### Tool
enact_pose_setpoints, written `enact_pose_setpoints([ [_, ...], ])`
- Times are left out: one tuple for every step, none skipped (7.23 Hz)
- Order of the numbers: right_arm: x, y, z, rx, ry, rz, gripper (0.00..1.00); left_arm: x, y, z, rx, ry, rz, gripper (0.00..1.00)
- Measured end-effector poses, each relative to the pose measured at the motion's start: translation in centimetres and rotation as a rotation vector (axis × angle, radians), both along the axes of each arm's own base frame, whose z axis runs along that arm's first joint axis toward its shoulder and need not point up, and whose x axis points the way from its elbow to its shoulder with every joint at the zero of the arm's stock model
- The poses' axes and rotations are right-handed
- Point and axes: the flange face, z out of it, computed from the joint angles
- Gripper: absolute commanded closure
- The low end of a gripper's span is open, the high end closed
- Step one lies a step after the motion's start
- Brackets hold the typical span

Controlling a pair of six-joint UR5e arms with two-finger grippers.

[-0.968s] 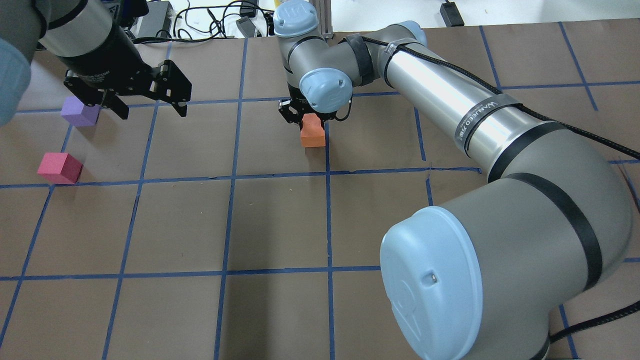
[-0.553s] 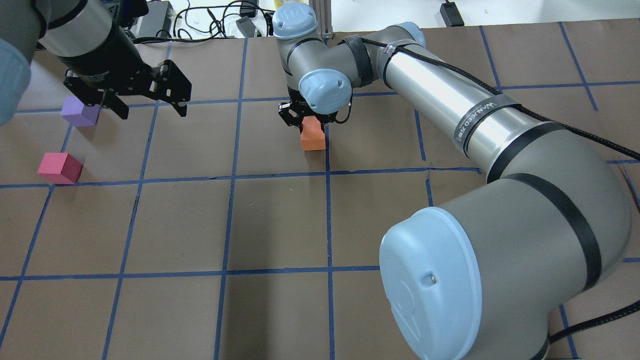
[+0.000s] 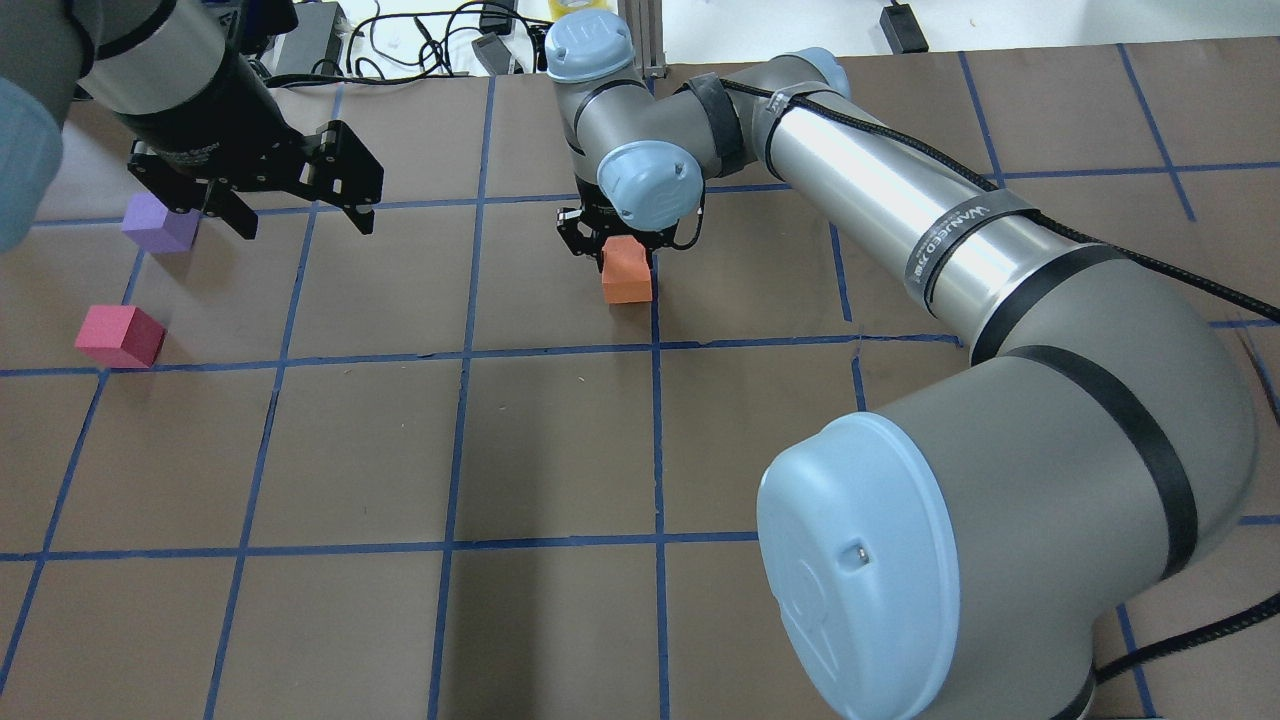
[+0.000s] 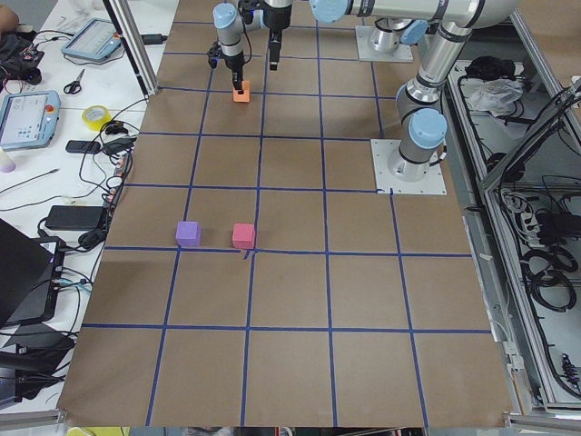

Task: Arrange blocks in a line
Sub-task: 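Set the orange cube down and open the right gripper, then raise the right gripper away while the left gripper moves toward the orange cube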

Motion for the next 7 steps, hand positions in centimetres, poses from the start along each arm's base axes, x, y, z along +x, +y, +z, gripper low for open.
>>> enact_pose_setpoints([
  [-0.1,0.1,-0.3,0.001,0.0,0.002,0.0,0.0,0.0,0.0,0.0,0.0,0.0,0.0],
  [-0.1,0.1,-0.4,-0.009,-0.003,0.006,0.0,0.0,0.0,0.0,0.0,-0.001,0.0,0.0],
  [-0.2,-0.1,0.2,-0.028,-0.006,0.018,0.0,0.0,0.0,0.0,0.0,-0.001,0.0,0.0],
  [-0.4,-0.1,1.4,-0.046,-0.007,0.03,0.0,0.0,0.0,0.1,-0.001,-0.003,0.0,0.0],
  [-1.1,-0.4,3.0,-0.062,-0.012,0.029,0.0,0.1,0.2,0.3,-0.004,-0.007,0.002,0.0],
  [-3.1,-1.0,5.0,-0.069,-0.015,0.01,0.0,0.3,0.5,0.9,-0.005,-0.012,0.01,0.0],
  [-6.7,-1.7,7.4,-0.054,-0.009,-0.005,0.0,0.6,0.6,0.7,0.008,-0.015,0.03,0.0],
])
